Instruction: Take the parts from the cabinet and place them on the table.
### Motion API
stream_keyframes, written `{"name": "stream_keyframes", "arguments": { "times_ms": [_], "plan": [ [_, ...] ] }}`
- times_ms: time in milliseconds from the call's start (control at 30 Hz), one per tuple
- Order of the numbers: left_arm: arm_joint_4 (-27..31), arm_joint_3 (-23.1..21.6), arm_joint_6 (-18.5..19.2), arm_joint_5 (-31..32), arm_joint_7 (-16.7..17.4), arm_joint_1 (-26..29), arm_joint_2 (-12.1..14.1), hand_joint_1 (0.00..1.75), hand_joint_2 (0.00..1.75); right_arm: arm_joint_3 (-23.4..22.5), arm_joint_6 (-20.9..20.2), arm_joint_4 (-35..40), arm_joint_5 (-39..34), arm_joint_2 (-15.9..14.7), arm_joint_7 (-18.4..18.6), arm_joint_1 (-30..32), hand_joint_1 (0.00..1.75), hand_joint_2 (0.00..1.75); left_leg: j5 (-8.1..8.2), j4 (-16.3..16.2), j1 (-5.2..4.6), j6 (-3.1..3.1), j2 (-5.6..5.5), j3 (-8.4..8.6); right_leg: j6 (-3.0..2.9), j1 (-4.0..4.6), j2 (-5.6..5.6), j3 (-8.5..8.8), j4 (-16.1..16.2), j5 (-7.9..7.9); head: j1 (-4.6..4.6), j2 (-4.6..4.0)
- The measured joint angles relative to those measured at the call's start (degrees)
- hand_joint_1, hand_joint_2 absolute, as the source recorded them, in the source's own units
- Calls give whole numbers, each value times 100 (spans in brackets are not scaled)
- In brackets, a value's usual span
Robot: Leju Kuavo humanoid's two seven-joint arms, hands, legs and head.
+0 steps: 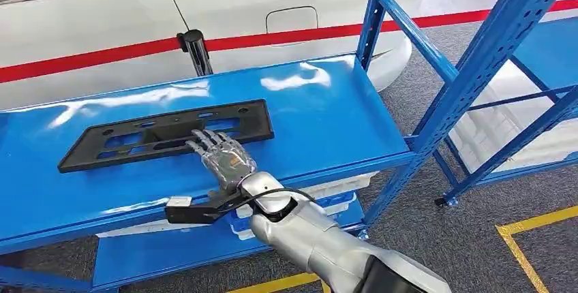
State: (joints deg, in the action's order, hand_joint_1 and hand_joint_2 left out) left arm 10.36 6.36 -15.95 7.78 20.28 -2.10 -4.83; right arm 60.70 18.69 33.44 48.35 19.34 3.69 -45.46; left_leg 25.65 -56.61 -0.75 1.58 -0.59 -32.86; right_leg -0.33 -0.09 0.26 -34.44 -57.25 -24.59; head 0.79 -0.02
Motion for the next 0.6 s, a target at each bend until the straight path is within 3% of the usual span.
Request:
{"name": "stream_keyframes", "arguments": {
  "times_ms": [233, 600],
  "plan": [
    [0, 29, -35, 122, 50, 5, -7, 0, 0, -225, 524, -655, 78, -7, 88, -246, 0, 175, 0, 1, 2, 3, -8, 17, -3, 2, 2, 20, 3, 3, -2, 0],
    [0, 26, 155, 385, -61, -6, -4, 0, 0, -929, 568, -888, 717, -9, 83, -398, 0, 175, -6, 0, 1, 6, 6, 20, -13, 3, 2, 18, 1, 13, -2, 0]
  ]
}}
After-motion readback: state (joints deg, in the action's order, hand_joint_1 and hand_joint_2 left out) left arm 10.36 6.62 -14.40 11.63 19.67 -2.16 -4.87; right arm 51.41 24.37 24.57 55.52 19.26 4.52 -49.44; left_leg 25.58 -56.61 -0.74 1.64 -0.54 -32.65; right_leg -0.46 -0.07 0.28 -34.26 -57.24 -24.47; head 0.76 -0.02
